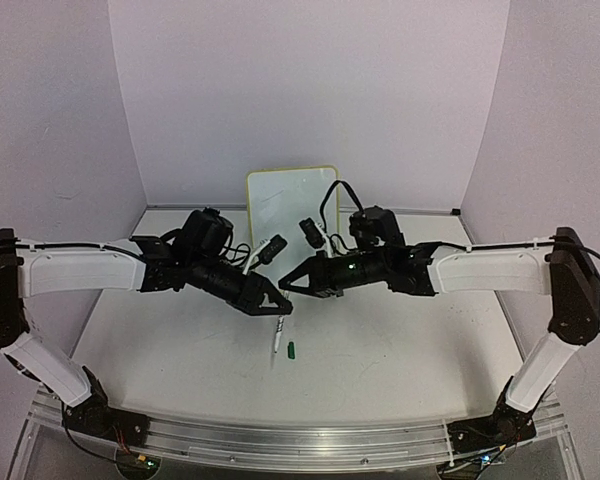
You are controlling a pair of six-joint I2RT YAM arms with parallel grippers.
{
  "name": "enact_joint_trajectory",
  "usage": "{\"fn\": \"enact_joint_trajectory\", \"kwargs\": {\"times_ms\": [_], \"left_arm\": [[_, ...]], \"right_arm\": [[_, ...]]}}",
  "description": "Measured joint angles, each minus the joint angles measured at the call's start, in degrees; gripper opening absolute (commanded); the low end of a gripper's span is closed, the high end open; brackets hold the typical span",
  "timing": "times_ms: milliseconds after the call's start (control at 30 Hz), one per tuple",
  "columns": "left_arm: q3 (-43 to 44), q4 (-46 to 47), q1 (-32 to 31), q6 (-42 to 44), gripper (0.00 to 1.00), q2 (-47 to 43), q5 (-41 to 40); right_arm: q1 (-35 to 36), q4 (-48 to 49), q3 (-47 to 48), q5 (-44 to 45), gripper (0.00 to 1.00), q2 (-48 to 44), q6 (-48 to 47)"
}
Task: Write a sentence on the whiteboard
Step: Pass from the left arm to the right, then pass from the right arm to the left
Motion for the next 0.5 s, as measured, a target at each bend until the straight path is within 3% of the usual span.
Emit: {"fn": "enact_joint_trajectory", "kwargs": {"times_ms": [100,233,333,500], "left_arm": [[-0.6,3.6,0.0,-1.6,0.65,-0.1,-0.4],[-2.4,5.3,0.0,-2.7,0.68,-0.4,-0.7],[-2.9,5.5,0.0,-2.8,0.67,-0.5,-0.7],[-3.0,6.1,0.0,-3.0,0.57,-0.5,-0.3]], "right_arm": [[-0.1,-0.6,-2.2,4.1,0.00,-2.2,0.5],[-0.7,-1.2,-4.3,8.9,0.00,-6.8,1.5],[-1.4,-0.8,-4.4,11.5,0.00,-10.0,2.4],[-1.8,0.1,-4.4,13.9,0.00,-12.6,3.9]]}}
